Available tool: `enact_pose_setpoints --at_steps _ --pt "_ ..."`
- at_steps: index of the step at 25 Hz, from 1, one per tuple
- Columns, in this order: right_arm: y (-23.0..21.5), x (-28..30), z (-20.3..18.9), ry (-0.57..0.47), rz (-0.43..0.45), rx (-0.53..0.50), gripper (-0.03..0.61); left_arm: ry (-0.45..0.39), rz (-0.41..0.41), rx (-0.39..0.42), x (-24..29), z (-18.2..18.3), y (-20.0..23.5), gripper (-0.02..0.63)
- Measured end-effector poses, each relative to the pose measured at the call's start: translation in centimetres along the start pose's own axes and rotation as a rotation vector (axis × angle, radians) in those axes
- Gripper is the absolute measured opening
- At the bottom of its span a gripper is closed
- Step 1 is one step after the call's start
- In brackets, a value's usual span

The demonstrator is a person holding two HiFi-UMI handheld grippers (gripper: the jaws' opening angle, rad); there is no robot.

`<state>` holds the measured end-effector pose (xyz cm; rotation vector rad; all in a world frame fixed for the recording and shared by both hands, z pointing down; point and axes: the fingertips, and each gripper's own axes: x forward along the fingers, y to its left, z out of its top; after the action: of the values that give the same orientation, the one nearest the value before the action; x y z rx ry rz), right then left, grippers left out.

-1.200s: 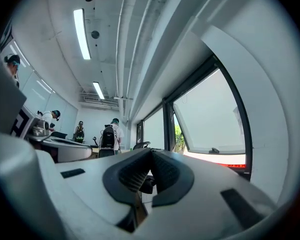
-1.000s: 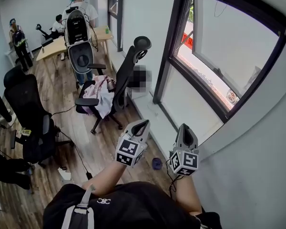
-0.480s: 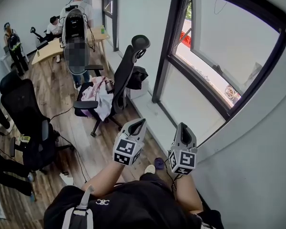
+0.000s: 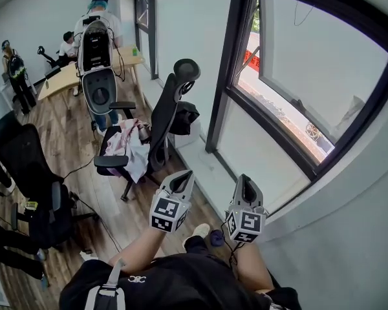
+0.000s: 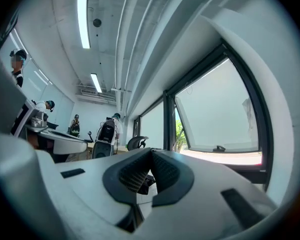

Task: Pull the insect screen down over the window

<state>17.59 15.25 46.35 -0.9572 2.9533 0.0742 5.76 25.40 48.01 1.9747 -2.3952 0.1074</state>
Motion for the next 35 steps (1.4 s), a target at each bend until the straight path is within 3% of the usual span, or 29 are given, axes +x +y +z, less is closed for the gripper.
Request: enact_pose_setpoints --at_steps 11,22,28,35 --pt "-6.1 15.4 -1.4 0.023 -0.019 0.011 0.005 0.013 -0.014 -0.012 15.3 0.8 6.7 0.0" --pt "-15.5 29.4 -1.6 0.025 -0.086 0.015 0.005 0.016 -0.103 0.013 33.3 3.0 9.7 0.0" --pt "-20.8 33.5 -2.1 0.039 -0.143 0.024 0.005 0.011 -0.163 0.028 40.6 3.9 8.8 0.0" --pt "-25.2 32.9 -1.9 0.044 -0.249 -0.001 0.005 0.021 -0.267 0.021 45.3 3.8 5.9 0.0"
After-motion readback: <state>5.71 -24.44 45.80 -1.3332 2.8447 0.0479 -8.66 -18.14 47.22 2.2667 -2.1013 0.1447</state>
